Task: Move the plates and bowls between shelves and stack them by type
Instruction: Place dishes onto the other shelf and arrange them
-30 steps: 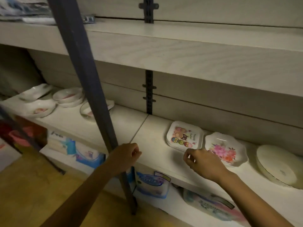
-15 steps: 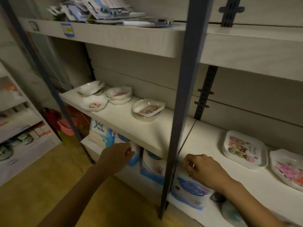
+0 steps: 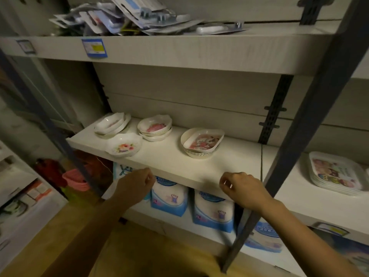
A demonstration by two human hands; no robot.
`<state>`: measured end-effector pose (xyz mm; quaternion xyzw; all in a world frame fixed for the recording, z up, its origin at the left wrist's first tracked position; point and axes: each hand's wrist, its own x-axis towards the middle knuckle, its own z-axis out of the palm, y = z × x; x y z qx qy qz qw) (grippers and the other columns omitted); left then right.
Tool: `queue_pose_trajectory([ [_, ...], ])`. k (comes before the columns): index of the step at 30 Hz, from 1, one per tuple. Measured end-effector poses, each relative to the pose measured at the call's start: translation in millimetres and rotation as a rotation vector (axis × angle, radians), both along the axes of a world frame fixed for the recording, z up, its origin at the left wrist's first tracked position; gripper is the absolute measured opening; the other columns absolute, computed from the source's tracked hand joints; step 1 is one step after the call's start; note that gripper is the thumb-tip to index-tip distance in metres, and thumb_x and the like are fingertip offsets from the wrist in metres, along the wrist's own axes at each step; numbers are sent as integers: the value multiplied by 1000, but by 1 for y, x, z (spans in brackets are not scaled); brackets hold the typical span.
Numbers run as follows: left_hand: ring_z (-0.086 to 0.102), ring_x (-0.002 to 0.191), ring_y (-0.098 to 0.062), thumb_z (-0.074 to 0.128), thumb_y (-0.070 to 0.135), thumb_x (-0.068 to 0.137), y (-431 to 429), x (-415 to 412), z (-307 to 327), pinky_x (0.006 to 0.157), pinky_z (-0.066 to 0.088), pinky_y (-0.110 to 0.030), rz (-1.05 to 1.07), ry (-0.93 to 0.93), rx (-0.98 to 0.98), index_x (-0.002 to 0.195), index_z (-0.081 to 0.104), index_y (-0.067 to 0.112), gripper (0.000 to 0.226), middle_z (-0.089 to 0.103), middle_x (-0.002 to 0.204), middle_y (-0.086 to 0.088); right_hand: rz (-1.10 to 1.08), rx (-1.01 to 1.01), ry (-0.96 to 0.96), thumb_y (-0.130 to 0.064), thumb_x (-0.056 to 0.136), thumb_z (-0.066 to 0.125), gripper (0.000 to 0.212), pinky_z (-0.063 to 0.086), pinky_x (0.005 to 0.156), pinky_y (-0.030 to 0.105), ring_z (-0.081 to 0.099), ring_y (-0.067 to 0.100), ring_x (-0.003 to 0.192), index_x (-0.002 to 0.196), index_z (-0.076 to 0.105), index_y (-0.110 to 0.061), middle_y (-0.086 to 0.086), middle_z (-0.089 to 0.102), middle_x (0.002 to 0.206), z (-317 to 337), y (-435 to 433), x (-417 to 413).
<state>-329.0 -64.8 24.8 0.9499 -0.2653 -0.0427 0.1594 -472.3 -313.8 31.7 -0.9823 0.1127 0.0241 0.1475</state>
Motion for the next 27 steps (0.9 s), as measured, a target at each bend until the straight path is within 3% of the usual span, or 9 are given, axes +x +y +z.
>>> queue_pose_trajectory([
  [7, 62, 91, -19, 47, 32, 93, -19, 80, -5, 81, 51, -30, -59, -1, 13, 101, 57, 12, 24, 68, 100, -7, -249, 7, -32, -42, 96, 36, 36, 48, 75, 34, 61, 27, 95, 113, 58, -18, 7, 65, 112, -13, -14, 76],
  [11, 62, 91, -19, 47, 33, 93, -31, 122, -6, 81, 50, -28, -147, -8, 51, 104, 57, 14, 25, 68, 102, -6, -494, 14, -10, -52, 96, 25, 52, 39, 66, 31, 52, 24, 78, 111, 57, -13, 11, 65, 106, -15, -31, 124],
  [15, 62, 86, -19, 47, 34, 92, -37, 155, -8, 75, 48, -27, -211, -17, 59, 101, 58, 13, 25, 69, 99, -6, -647, -18, 89, -58, 94, 18, 63, 37, 69, 32, 59, 30, 93, 114, 54, -10, 13, 64, 111, -24, -41, 160],
  [19, 63, 86, -21, 46, 34, 93, -44, 177, -13, 74, 49, -29, -269, 41, 89, 102, 58, 14, 26, 69, 97, -7, -682, -65, 225, -53, 95, 21, 60, 38, 69, 30, 56, 25, 84, 109, 60, -10, 10, 65, 104, -33, -35, 176],
  [22, 63, 85, -22, 46, 35, 92, -52, 191, -15, 74, 49, -31, -316, 53, 92, 102, 59, 13, 26, 70, 94, -6, -746, -62, 229, -34, 96, 32, 41, 39, 70, 29, 53, 23, 81, 106, 62, -9, 8, 62, 95, -30, -31, 186],
  [25, 57, 71, -18, 45, 35, 93, -60, 203, -17, 58, 40, -25, -392, 51, 79, 89, 58, 15, 24, 62, 71, 2, -800, -59, 245, -20, 93, 39, 28, 39, 72, 30, 58, 26, 93, 109, 60, -10, 9, 64, 107, -24, -27, 188],
  [27, 50, 65, -18, 40, 35, 95, -69, 209, -17, 50, 31, -22, -412, 45, 75, 78, 50, 17, 27, 53, 61, 3, -824, -61, 236, -20, 94, 38, 29, 40, 71, 30, 55, 25, 86, 109, 59, -10, 9, 63, 103, -21, -26, 180],
])
